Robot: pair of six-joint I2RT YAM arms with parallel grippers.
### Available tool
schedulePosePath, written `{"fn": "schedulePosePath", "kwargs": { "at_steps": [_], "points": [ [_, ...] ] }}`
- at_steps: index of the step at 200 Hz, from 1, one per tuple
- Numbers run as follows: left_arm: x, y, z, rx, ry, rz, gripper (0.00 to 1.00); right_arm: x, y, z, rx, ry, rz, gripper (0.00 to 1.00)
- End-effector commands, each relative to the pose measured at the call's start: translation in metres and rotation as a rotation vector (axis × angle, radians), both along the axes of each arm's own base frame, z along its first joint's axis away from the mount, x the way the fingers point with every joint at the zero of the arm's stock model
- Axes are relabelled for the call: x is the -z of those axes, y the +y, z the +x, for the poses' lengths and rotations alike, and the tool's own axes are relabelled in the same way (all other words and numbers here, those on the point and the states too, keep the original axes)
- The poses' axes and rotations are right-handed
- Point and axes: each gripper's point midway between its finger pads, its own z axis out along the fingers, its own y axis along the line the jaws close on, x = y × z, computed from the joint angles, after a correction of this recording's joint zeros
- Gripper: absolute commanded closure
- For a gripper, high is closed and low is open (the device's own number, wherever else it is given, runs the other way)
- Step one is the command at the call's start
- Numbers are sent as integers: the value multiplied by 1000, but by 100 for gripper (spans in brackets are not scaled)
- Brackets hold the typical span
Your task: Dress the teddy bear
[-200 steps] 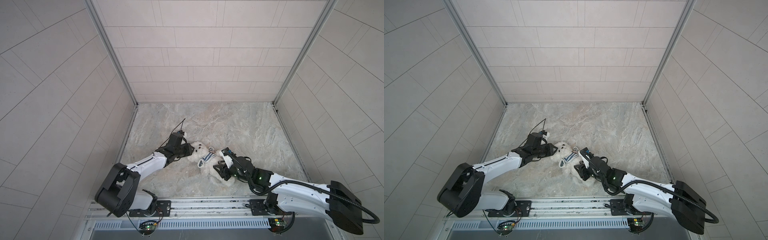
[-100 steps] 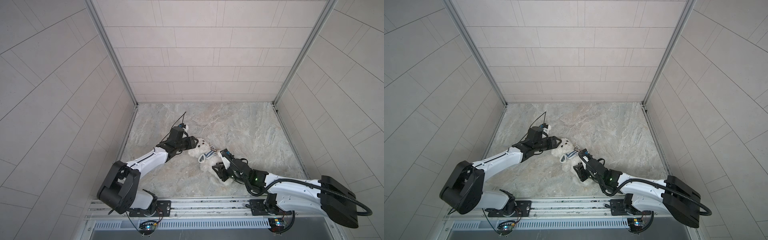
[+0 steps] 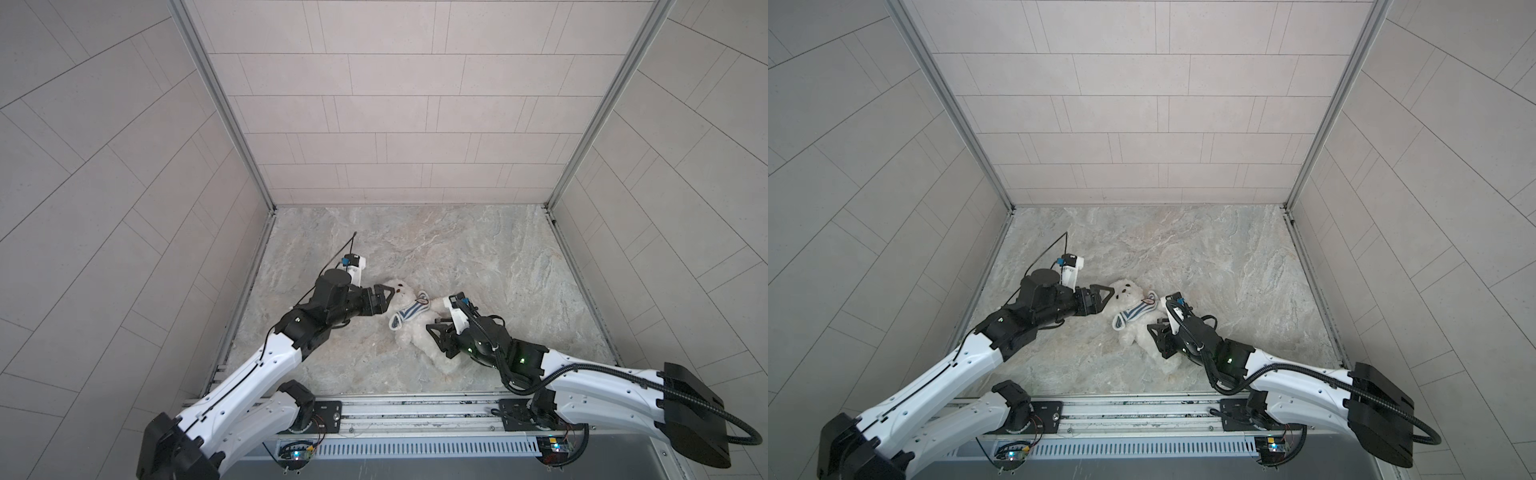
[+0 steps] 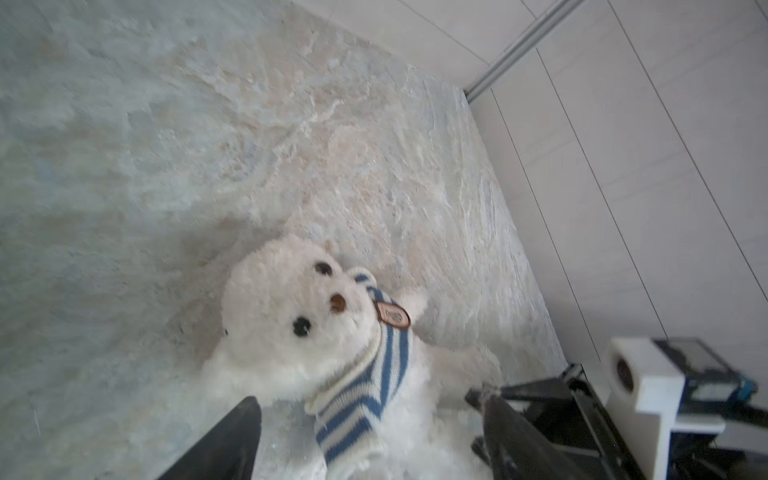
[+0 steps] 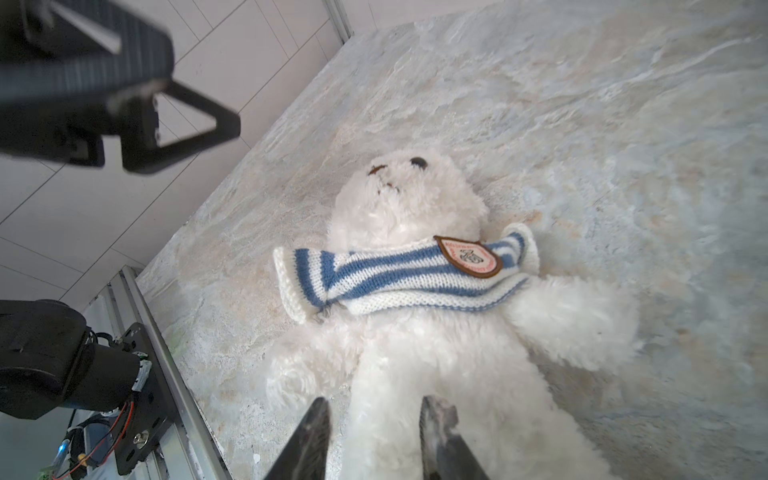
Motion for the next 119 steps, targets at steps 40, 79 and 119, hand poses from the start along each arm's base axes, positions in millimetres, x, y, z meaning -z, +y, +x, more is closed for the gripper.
{"fn": "schedulePosePath", "kwargs": {
  "at_steps": [40,79,119],
  "points": [
    [50,-36,-78,115,188,-77,15,14,-54,10,132,60,-226,59],
    [72,-72,-103,231,246,-77,15,34,-61,8,149,135,-220,59],
    [79,-96,-97,249,245,-139,20,50,-59,0,154,201,-128,59]
  ]
}}
